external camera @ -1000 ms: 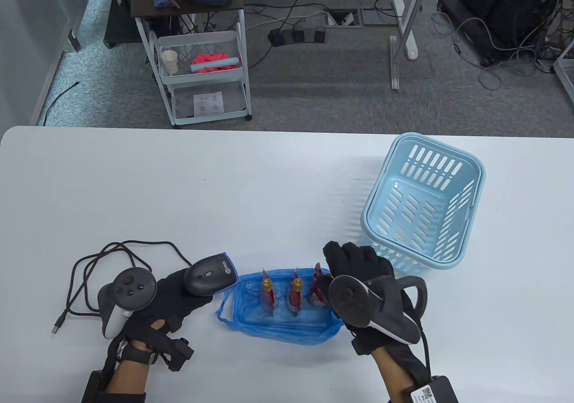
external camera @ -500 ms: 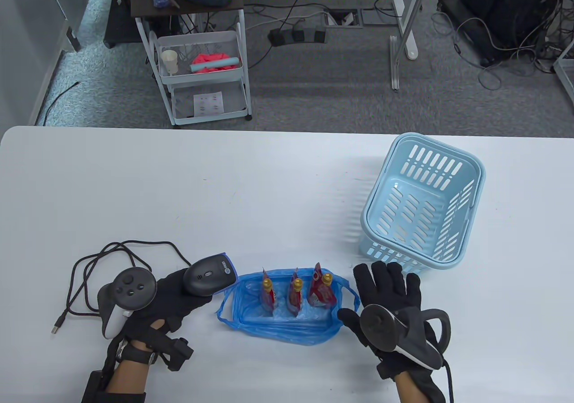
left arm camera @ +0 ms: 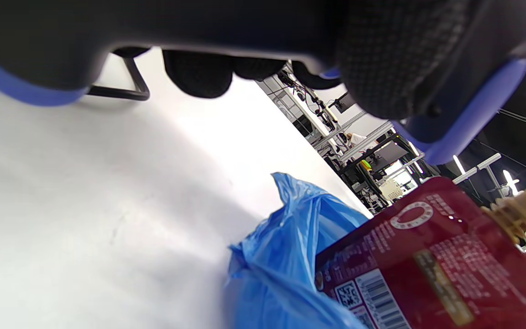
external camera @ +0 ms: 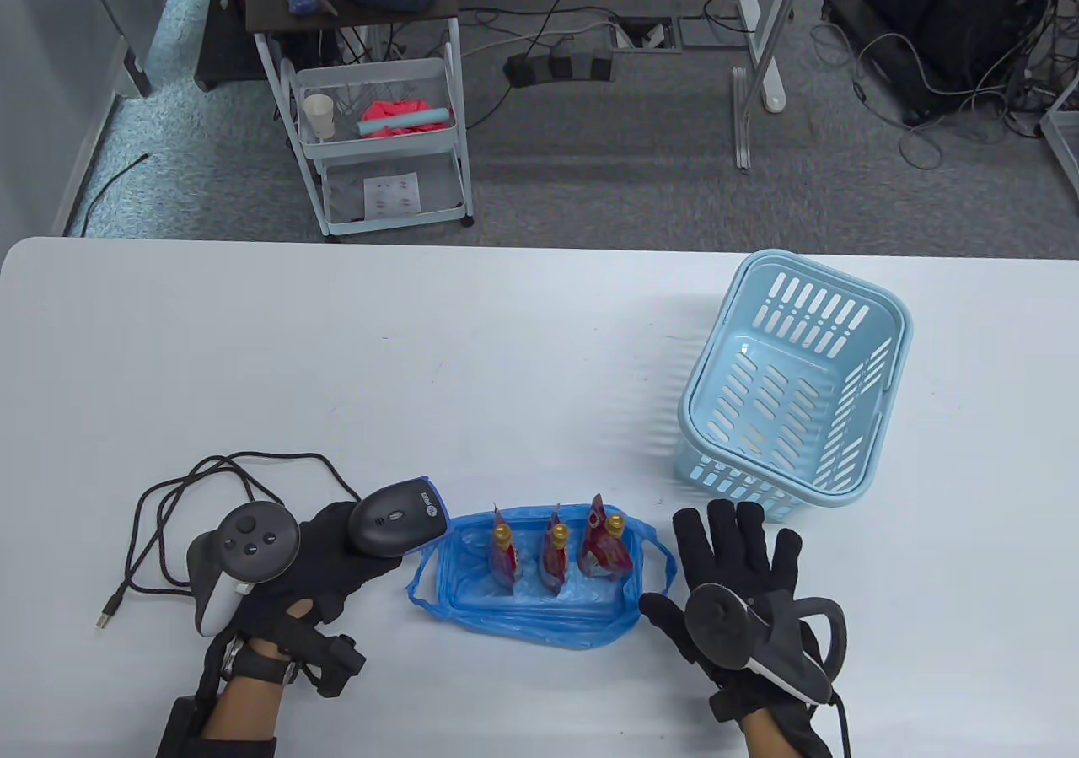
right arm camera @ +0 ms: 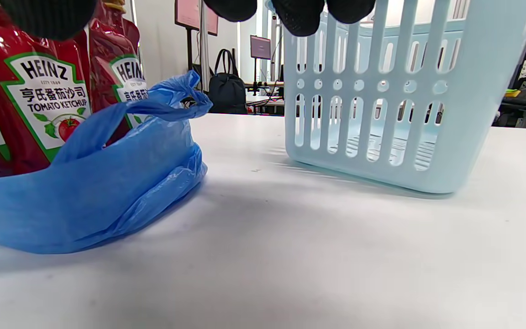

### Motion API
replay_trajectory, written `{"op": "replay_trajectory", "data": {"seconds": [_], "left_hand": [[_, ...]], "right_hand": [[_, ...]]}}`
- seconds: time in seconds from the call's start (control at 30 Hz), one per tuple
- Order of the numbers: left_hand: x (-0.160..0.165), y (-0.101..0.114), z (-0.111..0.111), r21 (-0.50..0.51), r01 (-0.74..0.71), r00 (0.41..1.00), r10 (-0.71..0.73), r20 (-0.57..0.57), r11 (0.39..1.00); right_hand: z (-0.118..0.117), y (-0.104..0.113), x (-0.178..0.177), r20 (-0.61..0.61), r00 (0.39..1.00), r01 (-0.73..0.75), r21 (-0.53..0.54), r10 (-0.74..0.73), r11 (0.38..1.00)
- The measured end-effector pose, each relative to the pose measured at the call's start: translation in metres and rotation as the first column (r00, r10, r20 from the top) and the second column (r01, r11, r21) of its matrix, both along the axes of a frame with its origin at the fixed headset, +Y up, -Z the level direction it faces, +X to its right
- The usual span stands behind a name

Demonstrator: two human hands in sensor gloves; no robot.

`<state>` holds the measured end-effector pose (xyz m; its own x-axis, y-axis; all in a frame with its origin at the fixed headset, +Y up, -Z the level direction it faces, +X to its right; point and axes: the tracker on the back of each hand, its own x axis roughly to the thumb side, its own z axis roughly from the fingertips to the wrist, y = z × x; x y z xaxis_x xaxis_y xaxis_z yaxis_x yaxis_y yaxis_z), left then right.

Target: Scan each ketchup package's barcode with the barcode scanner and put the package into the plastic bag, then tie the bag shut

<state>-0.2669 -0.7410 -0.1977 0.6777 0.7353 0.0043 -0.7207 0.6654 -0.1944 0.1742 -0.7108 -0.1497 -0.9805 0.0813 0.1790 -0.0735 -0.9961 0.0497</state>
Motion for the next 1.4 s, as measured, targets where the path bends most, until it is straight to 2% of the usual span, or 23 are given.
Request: {"op": "replay_trajectory", "data": {"seconds": [0.2, 0.37, 0.53, 0.63, 0.87, 1.07, 1.4], "left_hand": [[-0.002, 0.006, -0.007, -0.028, -0.039, 0.998, 0.038, -0.053, 0.999], [-0.001, 0.016, -0.020, -0.067, 0.067, 0.991, -0.074, -0.108, 0.995], [0.003, 0.019, -0.037, -0.214, 0.137, 0.975, -0.170, -0.146, 0.967], [0.006, 0.017, -0.043, -0.263, 0.197, 0.960, -0.240, -0.144, 0.945], [0.009, -0.004, -0.057, -0.448, 0.206, 0.940, -0.304, -0.156, 0.870], [0.009, -0.011, -0.060, -0.474, 0.180, 0.939, -0.295, -0.179, 0.862], [0.005, -0.004, -0.057, -0.498, 0.314, 0.885, -0.439, -0.154, 0.808]], "right_hand": [[-0.001, -0.002, 0.004, 0.009, 1.000, 0.015, -0.007, -0.015, 1.000], [-0.001, -0.003, 0.003, 0.005, 0.999, 0.033, -0.011, -0.033, 0.999], [-0.002, -0.004, 0.005, 0.021, 0.999, 0.040, -0.024, -0.040, 0.999], [-0.002, -0.005, 0.007, 0.028, 0.999, 0.046, -0.031, -0.045, 0.998], [-0.004, -0.006, 0.012, 0.043, 0.997, 0.065, -0.039, -0.064, 0.997], [-0.004, -0.006, 0.015, 0.051, 0.996, 0.080, -0.040, -0.077, 0.996], [-0.004, -0.006, 0.016, 0.059, 0.995, 0.085, -0.049, -0.082, 0.995]]}}
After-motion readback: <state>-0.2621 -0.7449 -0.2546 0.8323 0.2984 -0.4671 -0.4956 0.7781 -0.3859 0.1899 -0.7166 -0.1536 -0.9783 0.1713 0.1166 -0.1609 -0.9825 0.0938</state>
